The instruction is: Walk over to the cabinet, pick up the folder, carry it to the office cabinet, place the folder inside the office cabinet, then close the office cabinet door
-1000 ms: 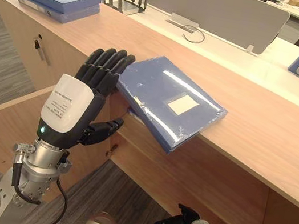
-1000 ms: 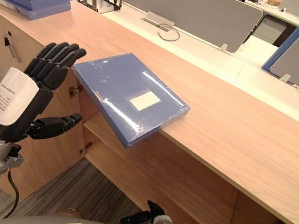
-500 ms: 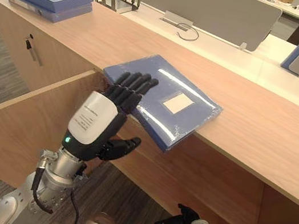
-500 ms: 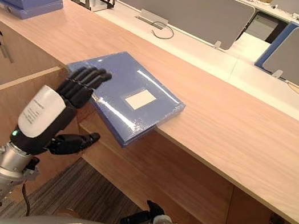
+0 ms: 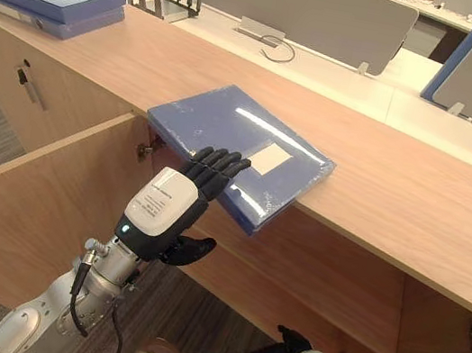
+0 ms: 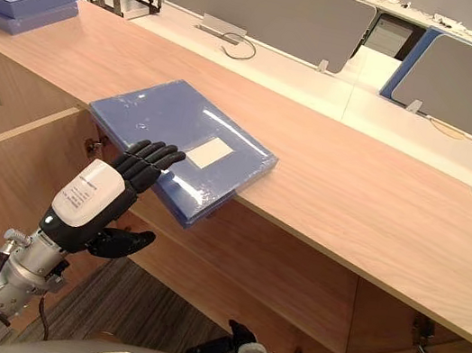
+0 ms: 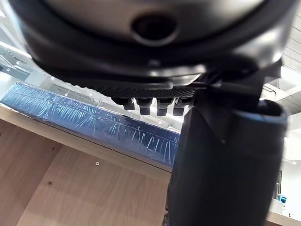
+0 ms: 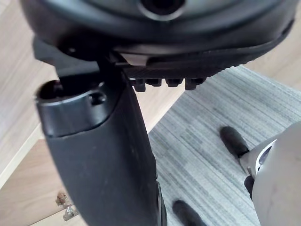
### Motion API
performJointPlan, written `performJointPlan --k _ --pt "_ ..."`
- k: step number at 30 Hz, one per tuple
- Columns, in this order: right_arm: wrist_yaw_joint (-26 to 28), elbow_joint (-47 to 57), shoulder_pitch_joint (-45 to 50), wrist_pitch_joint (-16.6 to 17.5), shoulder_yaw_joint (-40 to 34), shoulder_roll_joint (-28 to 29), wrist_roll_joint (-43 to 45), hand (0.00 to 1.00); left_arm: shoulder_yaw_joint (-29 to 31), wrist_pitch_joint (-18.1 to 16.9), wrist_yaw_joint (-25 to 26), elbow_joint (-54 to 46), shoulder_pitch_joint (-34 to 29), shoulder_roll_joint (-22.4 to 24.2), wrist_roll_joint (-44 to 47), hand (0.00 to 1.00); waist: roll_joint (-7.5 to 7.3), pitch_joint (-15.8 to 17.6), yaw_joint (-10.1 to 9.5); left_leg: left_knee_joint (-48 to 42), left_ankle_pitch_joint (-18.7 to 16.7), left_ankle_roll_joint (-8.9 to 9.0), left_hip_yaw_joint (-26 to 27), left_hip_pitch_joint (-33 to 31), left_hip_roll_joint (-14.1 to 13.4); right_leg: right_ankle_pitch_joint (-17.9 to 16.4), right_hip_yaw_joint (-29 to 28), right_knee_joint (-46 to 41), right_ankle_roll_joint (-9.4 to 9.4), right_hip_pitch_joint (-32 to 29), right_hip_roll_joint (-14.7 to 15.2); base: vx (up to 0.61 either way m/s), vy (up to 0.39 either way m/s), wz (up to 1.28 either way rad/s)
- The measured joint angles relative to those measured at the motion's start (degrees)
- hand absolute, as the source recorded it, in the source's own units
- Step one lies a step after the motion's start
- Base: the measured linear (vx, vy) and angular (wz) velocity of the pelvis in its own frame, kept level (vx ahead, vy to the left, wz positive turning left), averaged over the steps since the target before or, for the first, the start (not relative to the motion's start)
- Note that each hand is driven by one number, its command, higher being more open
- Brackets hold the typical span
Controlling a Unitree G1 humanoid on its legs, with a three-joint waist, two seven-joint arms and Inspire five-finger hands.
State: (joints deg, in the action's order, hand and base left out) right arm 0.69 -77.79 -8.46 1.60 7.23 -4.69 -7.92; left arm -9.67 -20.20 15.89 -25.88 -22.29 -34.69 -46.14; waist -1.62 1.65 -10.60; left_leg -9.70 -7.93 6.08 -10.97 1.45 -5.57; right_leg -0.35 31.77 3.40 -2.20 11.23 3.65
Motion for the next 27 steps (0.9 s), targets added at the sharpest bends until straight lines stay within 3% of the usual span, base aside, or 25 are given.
performJointPlan --k 7,14,27 --pt "-0.1 0.0 0.4 0.0 -1.1 0.0 0.0 1.0 5.3 1.3 3.5 -1.2 0.6 -0.3 -1.7 1.0 0.38 -0.6 -0.06 0.1 0.0 0.0 0.0 0.0 0.0 0.0 0.0 0.0 0.0 -0.1 0.0 0.0 0.0 0.0" --pt "0.0 0.6 0.7 0.0 -1.5 0.0 0.3 1.0 7.5 1.7 7.3 -4.2 5.3 -2.2 -2.8 1.0 0.12 -0.7 -0.12 0.1 0.0 0.0 0.0 -0.1 0.0 0.0 0.0 0.0 0.0 -0.1 -0.3 0.0 0.0 0.0" --pt "0.0 1.8 0.9 0.0 -1.6 0.0 0.4 1.0 5.0 1.6 7.3 -4.1 6.7 -2.2 -3.7 1.0 -0.87 -0.9 -0.06 0.4 0.0 -0.01 0.7 0.1 0.0 0.0 -0.7 0.0 -0.01 -0.5 -0.2 0.0 0.001 -0.01"
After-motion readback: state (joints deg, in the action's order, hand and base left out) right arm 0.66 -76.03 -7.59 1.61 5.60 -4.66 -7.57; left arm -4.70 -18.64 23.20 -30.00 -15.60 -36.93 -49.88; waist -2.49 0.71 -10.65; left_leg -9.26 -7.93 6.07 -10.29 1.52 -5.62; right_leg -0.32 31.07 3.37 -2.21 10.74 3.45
